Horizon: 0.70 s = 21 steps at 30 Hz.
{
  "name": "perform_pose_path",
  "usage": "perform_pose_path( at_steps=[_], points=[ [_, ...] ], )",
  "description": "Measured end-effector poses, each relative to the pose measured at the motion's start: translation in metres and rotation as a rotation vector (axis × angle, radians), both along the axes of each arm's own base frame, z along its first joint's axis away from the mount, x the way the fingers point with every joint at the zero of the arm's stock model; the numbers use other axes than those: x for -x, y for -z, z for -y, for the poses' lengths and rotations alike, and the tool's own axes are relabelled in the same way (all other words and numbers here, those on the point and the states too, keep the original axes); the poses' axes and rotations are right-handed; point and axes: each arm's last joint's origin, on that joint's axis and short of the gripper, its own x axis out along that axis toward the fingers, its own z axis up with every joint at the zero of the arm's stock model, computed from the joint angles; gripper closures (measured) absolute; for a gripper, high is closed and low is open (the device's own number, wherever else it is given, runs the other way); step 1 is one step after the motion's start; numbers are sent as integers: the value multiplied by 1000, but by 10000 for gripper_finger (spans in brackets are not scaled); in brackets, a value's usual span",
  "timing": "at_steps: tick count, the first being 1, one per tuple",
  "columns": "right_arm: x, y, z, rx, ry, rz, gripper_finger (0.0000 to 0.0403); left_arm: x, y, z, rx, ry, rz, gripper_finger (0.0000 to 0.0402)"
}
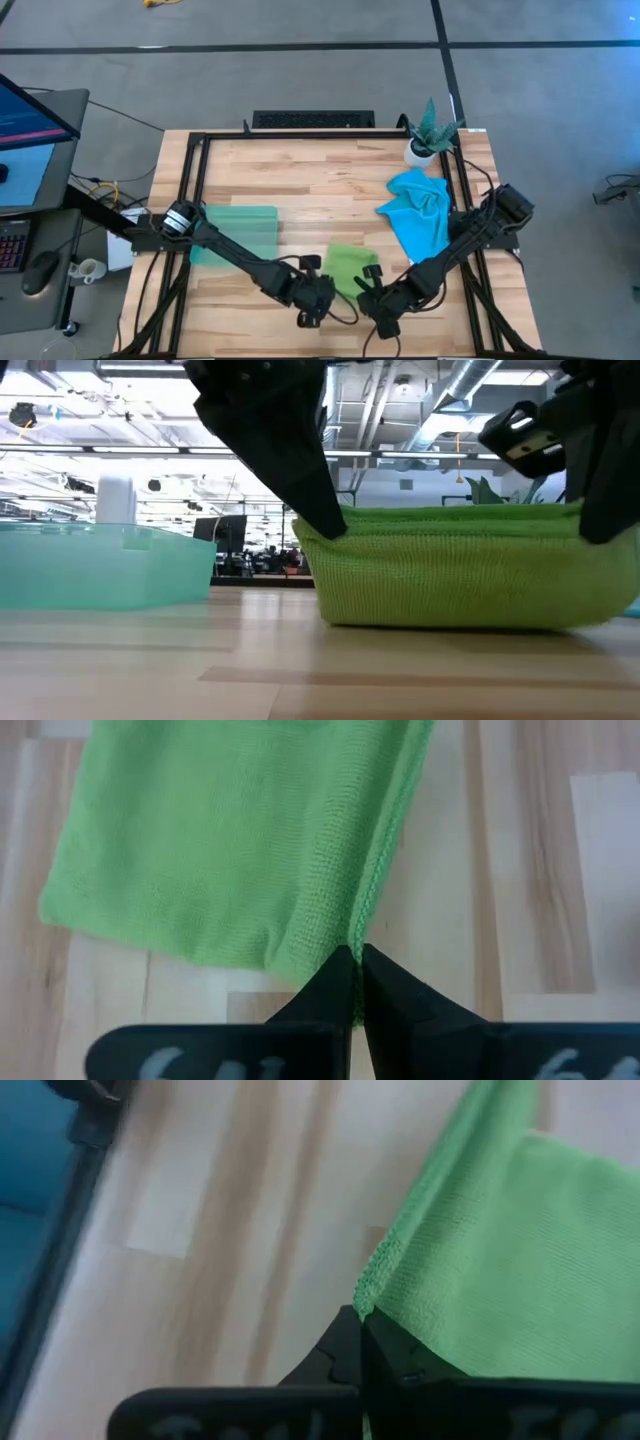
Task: Roll microfiber towels into tight, uniform cylinder then place into a basket
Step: Roll the green towel
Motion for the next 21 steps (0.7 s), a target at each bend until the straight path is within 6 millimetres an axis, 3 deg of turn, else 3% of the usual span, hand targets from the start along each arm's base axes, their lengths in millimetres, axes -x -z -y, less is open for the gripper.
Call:
perform_pose_path(
  at_steps=[5,13,21],
  points=[
    [4,-10,5,15,72,26,396,-1,0,-1,53,-16,-18,396],
    [1,-5,19,41,243,-24,389,-2,0,-4,64,-47,-14,396],
    [-2,-2,28,1,371,-44,398,-9,0,-19,65,-114,-13,396]
  ],
)
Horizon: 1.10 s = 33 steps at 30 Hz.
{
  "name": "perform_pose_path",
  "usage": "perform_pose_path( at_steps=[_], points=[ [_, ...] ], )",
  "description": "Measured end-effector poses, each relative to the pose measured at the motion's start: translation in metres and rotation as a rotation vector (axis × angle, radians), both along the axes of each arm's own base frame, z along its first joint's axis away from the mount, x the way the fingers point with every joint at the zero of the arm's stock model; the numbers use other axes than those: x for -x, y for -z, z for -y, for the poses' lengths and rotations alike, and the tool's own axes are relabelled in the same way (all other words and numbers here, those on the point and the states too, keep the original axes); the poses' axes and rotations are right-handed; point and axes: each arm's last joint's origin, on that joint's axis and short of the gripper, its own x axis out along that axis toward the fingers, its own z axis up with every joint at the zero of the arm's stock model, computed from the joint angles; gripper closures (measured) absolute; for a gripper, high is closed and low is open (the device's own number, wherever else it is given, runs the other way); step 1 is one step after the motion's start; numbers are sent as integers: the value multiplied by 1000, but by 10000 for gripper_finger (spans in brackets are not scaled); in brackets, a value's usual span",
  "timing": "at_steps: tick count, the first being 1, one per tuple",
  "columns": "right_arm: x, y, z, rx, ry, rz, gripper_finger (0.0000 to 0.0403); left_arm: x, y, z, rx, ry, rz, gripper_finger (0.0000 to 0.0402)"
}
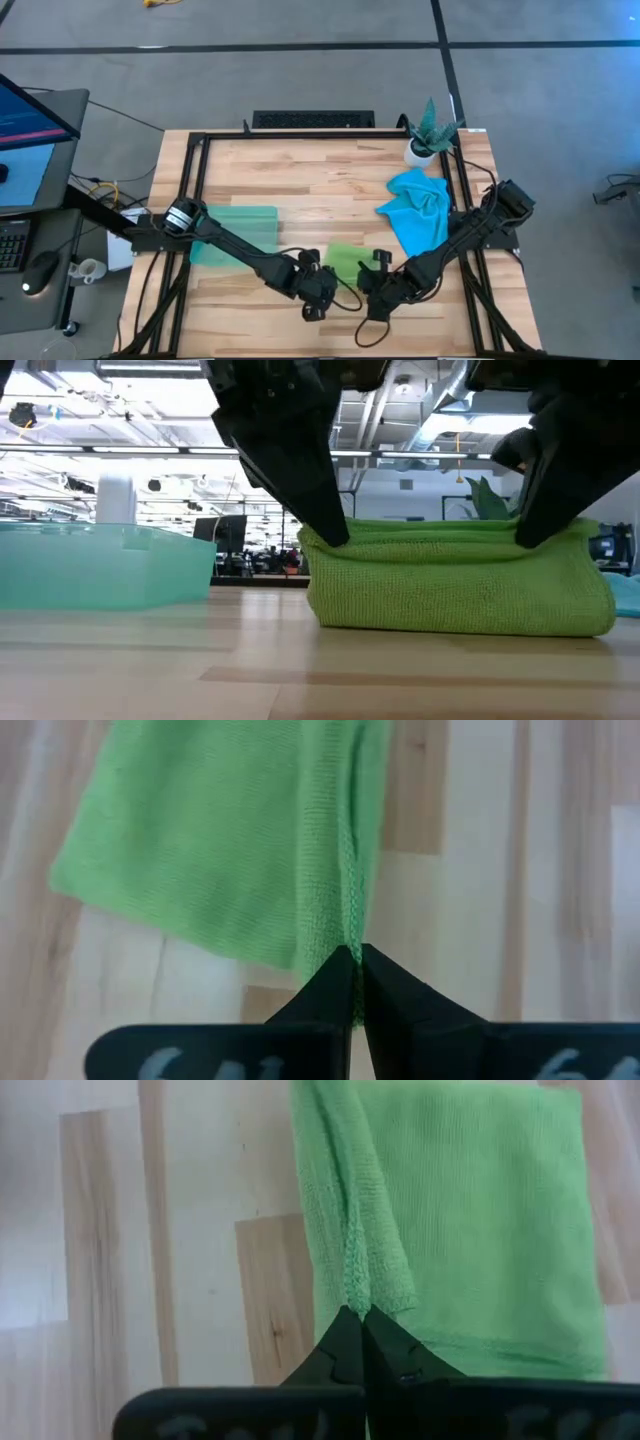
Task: Roll microfiber towels into tight, uniform cylinder then place into a basket
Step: Roll the green towel
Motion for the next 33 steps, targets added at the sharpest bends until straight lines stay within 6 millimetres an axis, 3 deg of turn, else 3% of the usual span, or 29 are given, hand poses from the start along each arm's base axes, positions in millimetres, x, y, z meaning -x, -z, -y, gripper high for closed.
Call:
perform_pose_path(
  at_steps=[8,22,33],
  points=[
    [6,17,13,-16,126,-32,392,-6,0,-12,7,-36,6,396],
    [7,25,23,-33,192,-58,395,-9,-1,-20,-24,-8,8,394],
    [9,27,24,-39,190,-87,394,-6,1,-20,-51,31,-33,326]
  ],
)
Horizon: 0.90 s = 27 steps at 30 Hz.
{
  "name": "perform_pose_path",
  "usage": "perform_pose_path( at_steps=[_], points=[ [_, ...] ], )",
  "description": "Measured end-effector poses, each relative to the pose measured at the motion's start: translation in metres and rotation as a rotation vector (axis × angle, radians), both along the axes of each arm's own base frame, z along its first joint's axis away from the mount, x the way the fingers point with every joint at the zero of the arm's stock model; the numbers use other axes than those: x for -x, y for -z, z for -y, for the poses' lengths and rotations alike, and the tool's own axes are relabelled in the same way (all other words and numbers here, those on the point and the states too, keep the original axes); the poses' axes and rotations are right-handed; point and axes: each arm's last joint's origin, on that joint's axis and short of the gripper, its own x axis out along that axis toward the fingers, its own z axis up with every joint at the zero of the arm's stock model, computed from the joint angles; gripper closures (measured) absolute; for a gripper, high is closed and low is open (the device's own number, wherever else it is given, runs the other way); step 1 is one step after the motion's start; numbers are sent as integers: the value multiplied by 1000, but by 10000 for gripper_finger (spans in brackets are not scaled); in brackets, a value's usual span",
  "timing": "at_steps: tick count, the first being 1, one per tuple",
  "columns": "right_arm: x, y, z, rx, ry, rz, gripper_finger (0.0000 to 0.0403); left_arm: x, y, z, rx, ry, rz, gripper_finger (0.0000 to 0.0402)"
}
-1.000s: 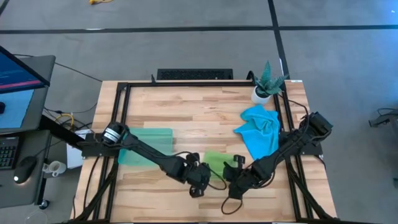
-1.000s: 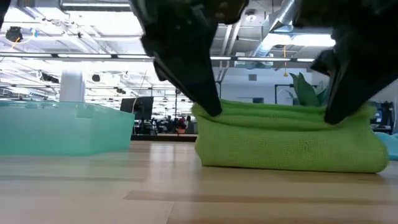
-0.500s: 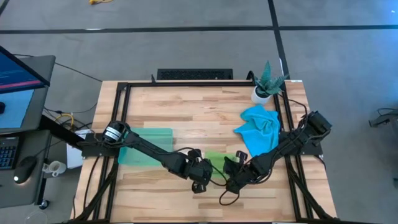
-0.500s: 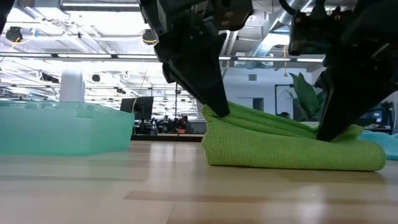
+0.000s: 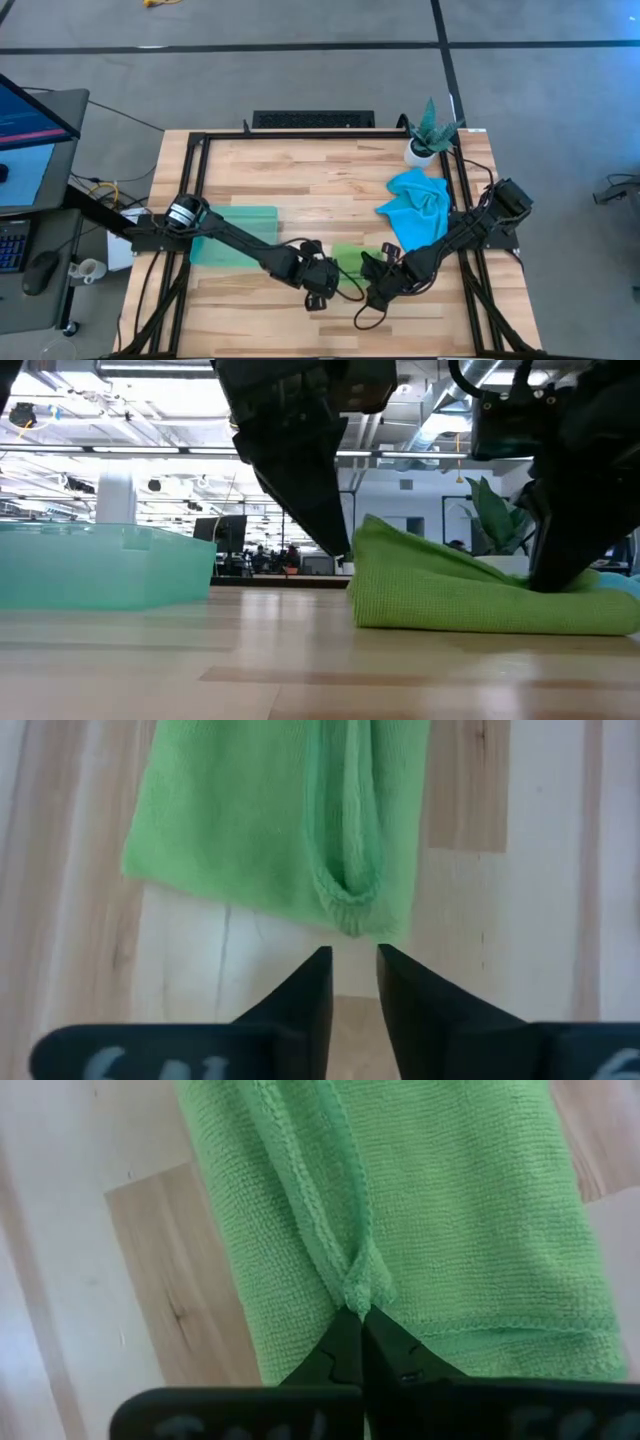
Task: Roll microfiber towels into tight, uniform cylinder then place into a basket
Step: Roll the green towel
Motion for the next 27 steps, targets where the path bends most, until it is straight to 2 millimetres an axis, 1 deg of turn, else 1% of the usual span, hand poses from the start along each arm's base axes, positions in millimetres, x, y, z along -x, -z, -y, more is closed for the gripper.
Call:
perform_pose_path(
  at_steps=[3,6,14,17,19,22,25,27],
  points=[
    [0,0,0,4,1,0,397,-1,0,0,-20,32,4,315],
    [1,0,1,11,1,-6,397,-2,-2,3,-40,58,36,312],
    [1,0,1,12,2,-4,396,1,-7,20,-140,82,130,312],
    [0,0,1,12,2,-3,395,6,-16,28,-216,76,182,312],
    [0,0,1,12,2,-2,395,11,-25,34,-281,78,224,312],
    [2,2,1,14,6,-4,395,18,-39,43,-336,127,274,312],
    [3,3,2,17,9,-11,395,17,-42,54,-306,217,320,312],
    [3,3,2,17,10,-11,395,12,-38,60,-234,282,351,312]
  ],
)
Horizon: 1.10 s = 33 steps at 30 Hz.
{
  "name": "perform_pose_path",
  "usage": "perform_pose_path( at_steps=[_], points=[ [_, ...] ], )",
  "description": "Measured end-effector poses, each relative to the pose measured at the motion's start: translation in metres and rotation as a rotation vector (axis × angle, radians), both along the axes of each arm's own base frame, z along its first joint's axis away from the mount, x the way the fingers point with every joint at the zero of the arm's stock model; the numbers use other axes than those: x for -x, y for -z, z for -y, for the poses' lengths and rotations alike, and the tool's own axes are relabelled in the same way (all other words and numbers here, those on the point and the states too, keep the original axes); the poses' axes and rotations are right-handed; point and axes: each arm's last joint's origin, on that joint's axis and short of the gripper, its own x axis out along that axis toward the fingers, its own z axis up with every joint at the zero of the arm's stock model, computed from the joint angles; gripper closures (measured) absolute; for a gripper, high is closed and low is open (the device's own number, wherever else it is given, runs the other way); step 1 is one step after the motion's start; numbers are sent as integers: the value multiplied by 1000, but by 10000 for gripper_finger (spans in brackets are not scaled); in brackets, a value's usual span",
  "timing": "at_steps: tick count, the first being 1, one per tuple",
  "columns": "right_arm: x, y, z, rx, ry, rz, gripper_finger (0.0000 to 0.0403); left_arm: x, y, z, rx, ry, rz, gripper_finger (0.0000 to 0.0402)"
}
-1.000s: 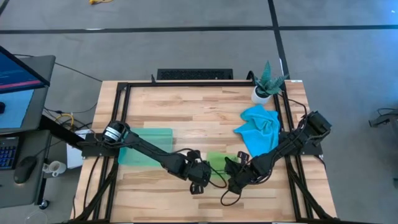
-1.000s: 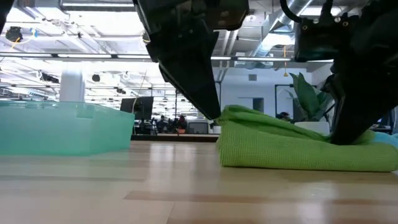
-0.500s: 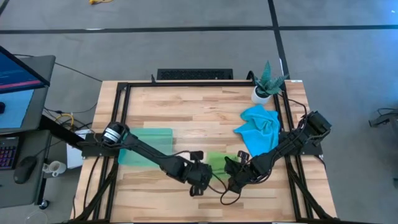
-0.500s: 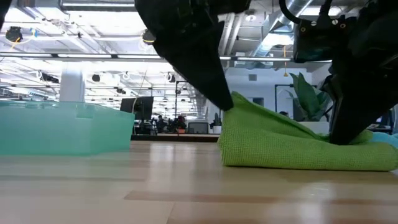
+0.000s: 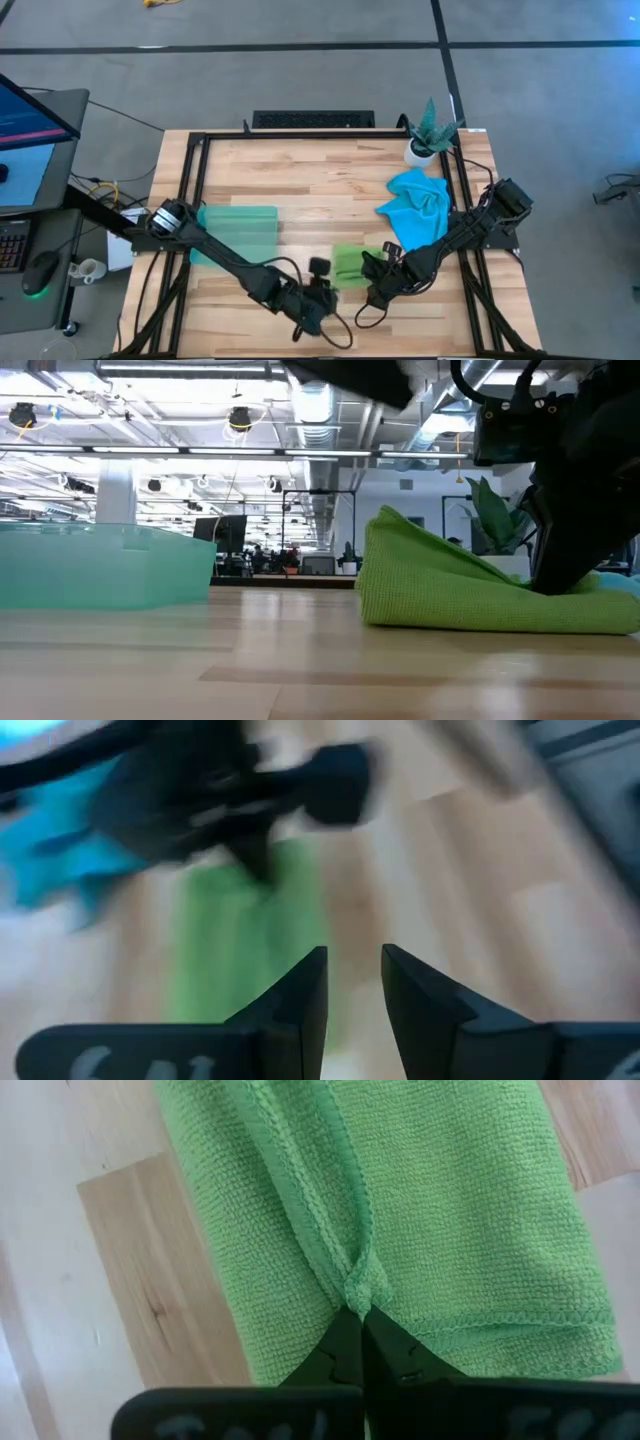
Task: Roll microfiber towels into tight, uniform cylinder then place into a basket
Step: Roll the green towel
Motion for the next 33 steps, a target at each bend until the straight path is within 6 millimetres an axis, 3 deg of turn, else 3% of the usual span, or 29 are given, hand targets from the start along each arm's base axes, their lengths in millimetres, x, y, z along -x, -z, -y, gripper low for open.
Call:
perform_pose_path(
  at_steps=[6,18,26,33],
  points=[
    [0,0,0,-5,14,0,394,-16,36,-11,34,61,-55,312],
    [0,0,0,-3,13,-3,394,-33,46,-46,99,8,-76,312],
    [0,0,0,-5,13,-2,394,-28,67,-58,71,-69,-85,312],
    [0,0,0,-7,13,-3,393,-29,72,-72,109,-164,-125,312]
  ],
)
